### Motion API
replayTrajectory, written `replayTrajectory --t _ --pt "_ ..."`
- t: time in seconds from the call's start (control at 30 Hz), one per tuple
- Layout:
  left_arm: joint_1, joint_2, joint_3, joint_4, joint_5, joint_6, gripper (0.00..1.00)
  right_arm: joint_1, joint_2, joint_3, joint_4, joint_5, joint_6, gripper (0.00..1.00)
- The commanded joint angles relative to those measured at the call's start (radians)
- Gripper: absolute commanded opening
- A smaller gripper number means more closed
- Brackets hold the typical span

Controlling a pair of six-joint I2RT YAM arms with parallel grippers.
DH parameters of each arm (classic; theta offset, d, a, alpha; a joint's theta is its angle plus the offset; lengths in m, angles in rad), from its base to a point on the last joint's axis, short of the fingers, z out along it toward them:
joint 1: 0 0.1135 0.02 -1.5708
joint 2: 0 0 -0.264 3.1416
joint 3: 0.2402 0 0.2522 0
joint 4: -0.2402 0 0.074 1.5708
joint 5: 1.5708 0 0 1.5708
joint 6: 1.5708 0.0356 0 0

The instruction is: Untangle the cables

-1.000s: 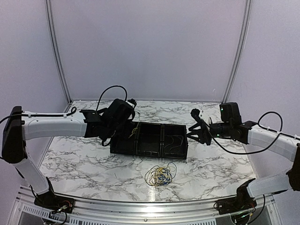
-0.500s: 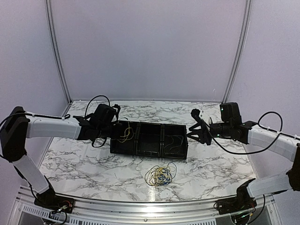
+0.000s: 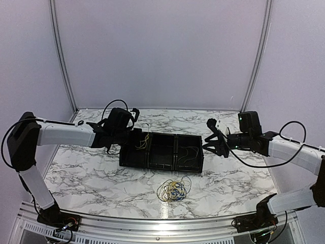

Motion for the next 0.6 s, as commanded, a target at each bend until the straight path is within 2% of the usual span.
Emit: replayTrajectory --t 0.0,0.17,0.57 --pt "0.002 0.038 0.009 0.017 0.040 -0.043 0.00 -0.010 -0.002 -0.002 0.010 0.010 -0.012 0.38" --pt "0.002 0.058 -0.009 0.036 0.085 -0.087 0.00 -0.010 0.023 0.009 -0.009 0.001 -0.021 0.38" --pt "-0.002 0.044 -0.030 -0.079 0.011 -0.125 0.00 -0.010 0.032 0.009 -0.015 -0.005 -0.033 0.38"
